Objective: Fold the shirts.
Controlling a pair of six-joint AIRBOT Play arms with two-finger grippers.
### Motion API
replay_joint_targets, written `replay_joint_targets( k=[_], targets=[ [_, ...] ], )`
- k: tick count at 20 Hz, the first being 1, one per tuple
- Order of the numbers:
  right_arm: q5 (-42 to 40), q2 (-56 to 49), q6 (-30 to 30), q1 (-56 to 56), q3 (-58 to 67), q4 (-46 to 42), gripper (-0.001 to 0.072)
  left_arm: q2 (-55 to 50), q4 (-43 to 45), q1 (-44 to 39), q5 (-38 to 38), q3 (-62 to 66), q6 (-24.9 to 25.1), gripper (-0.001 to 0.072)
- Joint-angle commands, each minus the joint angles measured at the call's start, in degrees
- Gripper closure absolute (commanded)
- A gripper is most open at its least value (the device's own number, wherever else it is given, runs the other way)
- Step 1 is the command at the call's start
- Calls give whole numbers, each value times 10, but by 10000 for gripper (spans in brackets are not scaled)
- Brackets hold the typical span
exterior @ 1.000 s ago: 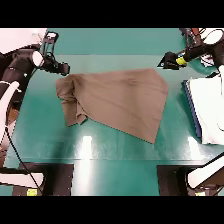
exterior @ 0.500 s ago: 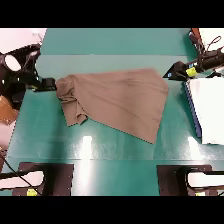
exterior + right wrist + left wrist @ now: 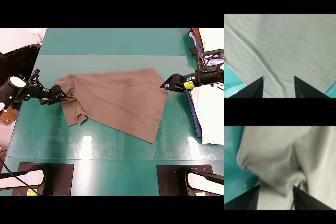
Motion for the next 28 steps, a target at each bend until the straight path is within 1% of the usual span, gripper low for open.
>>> replay_joint_targets(
  k=[1,2,3,4,5,7,9,11,12,14,17,21,23,28],
  targets=[
    [-5,6,0,2,-10,3,282,-25,-45,1,34,-8,-1,218],
    [-2,6,0,2,-10,3,282,-30,-46,1,41,-8,-1,229],
    [4,6,0,2,-10,1,282,-29,-46,1,48,-8,-1,383],
    [15,6,0,-3,-10,0,282,-29,-45,1,53,-5,0,589],
    [28,6,0,-8,-11,-3,282,-29,-45,1,52,0,3,678],
    [52,14,1,-26,-33,-3,283,-23,-31,1,38,14,5,679],
    [56,43,10,-55,-101,-7,283,2,28,1,19,31,5,679],
    [56,82,42,-83,-192,-53,282,36,81,1,-2,42,27,679],
    [55,100,47,-92,-236,-75,282,53,96,1,-13,43,41,678],
    [49,123,47,-100,-320,-71,281,73,98,1,-34,43,64,678],
    [31,127,54,-72,-400,-47,282,75,98,1,-54,42,65,678],
    [-37,127,68,13,-440,-1,281,75,98,1,-55,42,64,678],
    [-66,127,90,45,-442,2,281,75,98,1,-58,42,64,678],
    [-86,127,117,97,-442,3,284,75,99,1,-57,42,65,678]
  ],
)
